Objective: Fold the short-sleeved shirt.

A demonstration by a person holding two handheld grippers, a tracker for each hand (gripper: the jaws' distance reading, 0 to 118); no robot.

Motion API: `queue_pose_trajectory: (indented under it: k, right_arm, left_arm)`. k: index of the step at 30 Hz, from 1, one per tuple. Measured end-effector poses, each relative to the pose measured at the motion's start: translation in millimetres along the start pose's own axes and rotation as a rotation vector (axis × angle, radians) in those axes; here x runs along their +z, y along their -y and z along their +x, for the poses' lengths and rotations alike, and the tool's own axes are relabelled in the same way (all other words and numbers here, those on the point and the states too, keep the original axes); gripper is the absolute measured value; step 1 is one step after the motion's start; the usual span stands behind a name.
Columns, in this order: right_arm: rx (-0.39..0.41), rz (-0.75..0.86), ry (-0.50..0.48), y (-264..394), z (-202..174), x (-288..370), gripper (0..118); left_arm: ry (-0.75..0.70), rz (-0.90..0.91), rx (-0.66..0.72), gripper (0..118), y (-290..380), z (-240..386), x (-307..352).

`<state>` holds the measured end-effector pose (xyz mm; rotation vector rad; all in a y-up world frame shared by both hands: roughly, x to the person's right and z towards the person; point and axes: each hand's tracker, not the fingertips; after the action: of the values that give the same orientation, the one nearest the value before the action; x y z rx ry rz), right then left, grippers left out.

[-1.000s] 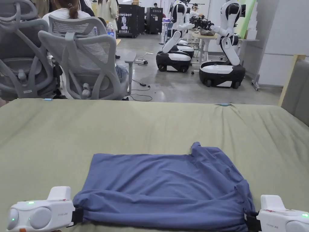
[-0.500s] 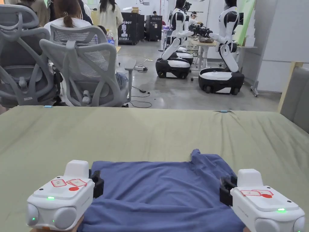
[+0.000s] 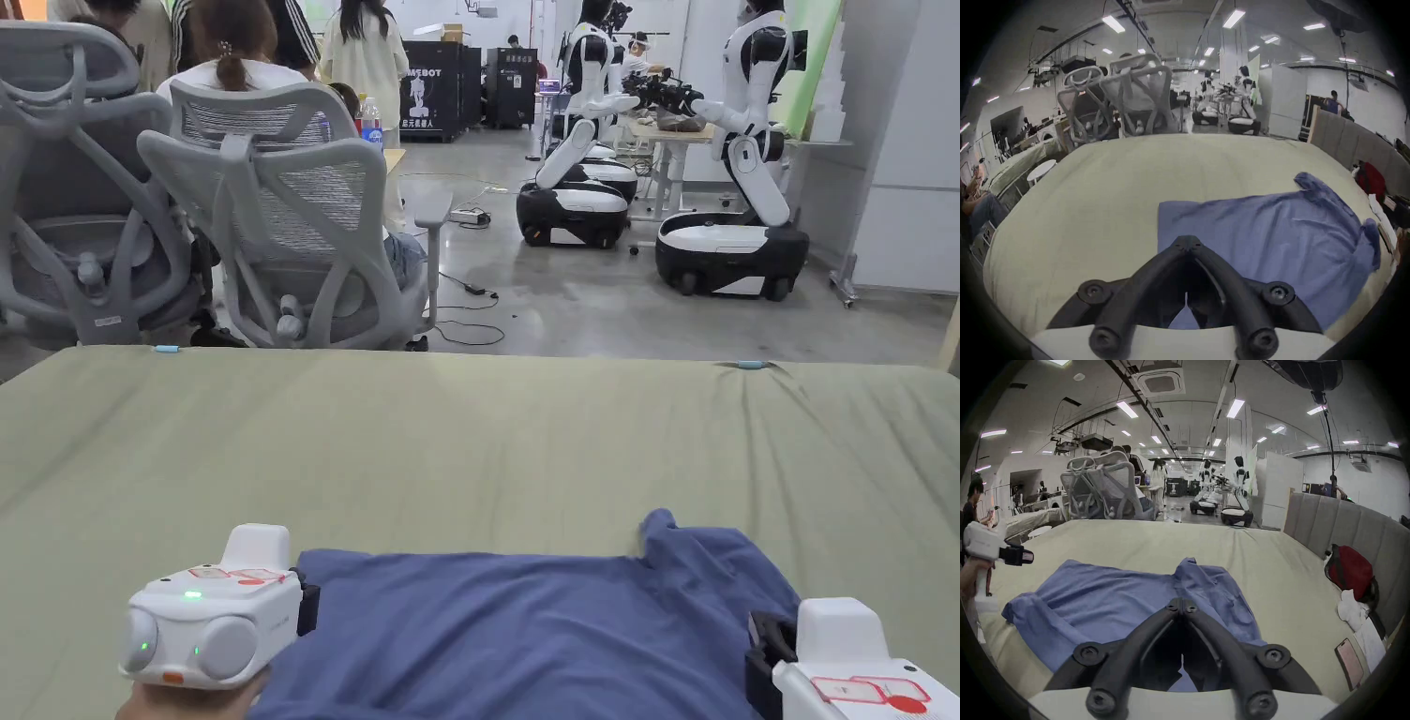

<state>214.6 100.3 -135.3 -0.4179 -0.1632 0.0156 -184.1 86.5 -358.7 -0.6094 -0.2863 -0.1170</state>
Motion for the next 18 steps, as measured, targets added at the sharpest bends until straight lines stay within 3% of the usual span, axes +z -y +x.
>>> queue_pose_trajectory:
  k: [2,3,4,5,6,8,11,13,14,15,16,17,18]
  right_arm:
    - [-0.005,-0.007,0.001,-3.2,10.8,-15.4,0]
    - [-0.006,-0.008,0.003,-4.0,13.2,-19.1,0]
    - [-0.005,-0.01,0.008,-5.6,17.8,-25.5,0]
    - [-0.005,-0.013,0.011,-7.8,22.4,-29.7,0]
    - [-0.009,-0.017,0.013,-9.8,27.7,-35.9,0]
    - [-0.01,-0.025,0.022,-13.0,37.4,-47.6,0]
    - [0.036,-0.041,0.059,-22.2,51.6,-66.6,0]
    - [0.047,-0.072,0.078,-31.4,65.1,-87.2,0]
    - [0.039,-0.079,0.085,-35.1,72.1,-97.9,0]
    - [0.025,-0.119,0.097,-39.3,80.5,-113.6,0]
    - [0.0,-0.154,0.102,-42.4,89.9,-130.9,1]
    - [-0.011,-0.173,0.115,-44.2,97.6,-145.4,4]
    - [-0.023,-0.194,0.122,-46.1,104.6,-161.9,20]
  left_arm:
    - [-0.026,-0.024,-0.026,57,-14.9,-3.3,-39.0]
    - [-0.044,-0.042,-0.045,69,-21.3,0.1,-54.5]
    - [-0.067,-0.072,-0.054,69,-26.9,0.0,-75.7]
    - [-0.068,-0.071,-0.064,96,-30.8,0.3,-91.9]
    - [-0.063,-0.088,-0.069,104,-35.2,3.0,-105.2]
    - [-0.074,-0.158,-0.027,92,-39.0,5.0,-129.7]
    - [-0.112,-0.216,-0.015,87,-36.2,0.7,-162.1]
    - [-0.029,-0.317,-0.025,64,-29.8,4.3,-170.5]
    - [-0.076,-0.264,-0.027,61,-33.5,8.2,-160.3]
    - [-0.064,-0.263,-0.036,38,-36.4,13.0,-142.7]
    - [-0.005,-0.25,-0.055,7,-37.1,17.1,-132.0]
    - [0.035,-0.202,-0.049,1,-37.6,19.3,-121.0]
    - [0.003,-0.163,-0.059,1,-38.9,22.3,-109.8]
